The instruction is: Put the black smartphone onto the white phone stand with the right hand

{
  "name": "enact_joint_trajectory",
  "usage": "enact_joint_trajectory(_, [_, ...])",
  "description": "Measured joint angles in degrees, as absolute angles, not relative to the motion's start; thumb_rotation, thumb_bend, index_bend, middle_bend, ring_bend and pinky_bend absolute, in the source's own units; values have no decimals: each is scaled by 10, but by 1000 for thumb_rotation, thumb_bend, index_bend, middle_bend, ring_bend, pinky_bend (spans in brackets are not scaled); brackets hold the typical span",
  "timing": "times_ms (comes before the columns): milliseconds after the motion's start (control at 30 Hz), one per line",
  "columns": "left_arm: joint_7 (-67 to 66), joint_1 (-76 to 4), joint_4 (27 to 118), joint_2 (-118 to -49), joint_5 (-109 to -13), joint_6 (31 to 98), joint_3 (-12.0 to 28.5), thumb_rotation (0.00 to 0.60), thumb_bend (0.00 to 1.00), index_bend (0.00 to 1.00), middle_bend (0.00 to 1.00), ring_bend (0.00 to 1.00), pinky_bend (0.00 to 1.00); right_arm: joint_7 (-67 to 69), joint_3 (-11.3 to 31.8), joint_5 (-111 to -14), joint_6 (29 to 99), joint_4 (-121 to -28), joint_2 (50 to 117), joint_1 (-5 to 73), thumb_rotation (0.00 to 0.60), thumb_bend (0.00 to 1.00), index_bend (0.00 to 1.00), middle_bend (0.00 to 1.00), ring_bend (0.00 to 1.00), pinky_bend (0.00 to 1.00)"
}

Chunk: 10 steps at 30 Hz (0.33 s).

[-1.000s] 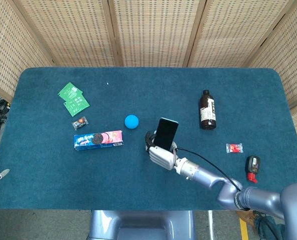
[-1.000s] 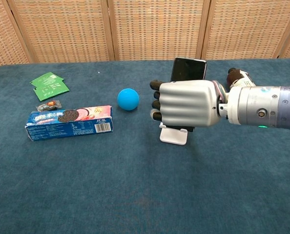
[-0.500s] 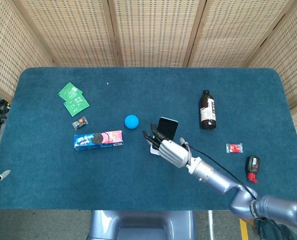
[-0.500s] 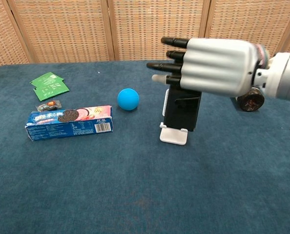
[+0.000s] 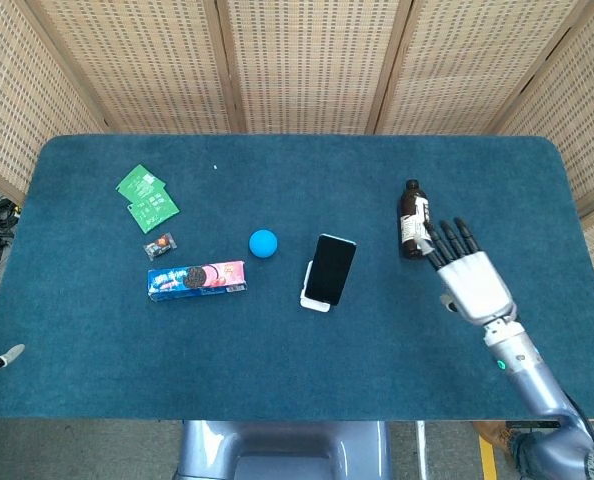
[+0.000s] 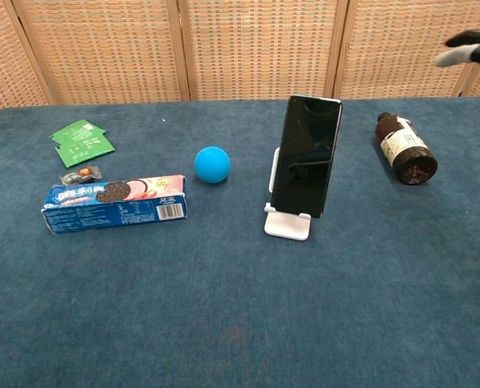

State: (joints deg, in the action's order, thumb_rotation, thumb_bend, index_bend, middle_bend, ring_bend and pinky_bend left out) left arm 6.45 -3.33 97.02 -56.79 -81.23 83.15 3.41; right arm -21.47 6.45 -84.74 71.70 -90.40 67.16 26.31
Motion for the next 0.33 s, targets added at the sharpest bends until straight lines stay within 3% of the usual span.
enact_joint_trajectory(133, [60,-31,971,-570,-822,838,30,600,0,0,0,0,0,-108,45,-831,768,-896,665,193,600,0,0,0,0,0])
enact_joint_trajectory(333, [53,-26,973,-573,-836,851,26,600,0,0,0,0,0,-66,13,-829,850,-875,685,112,600,0,0,0,0,0])
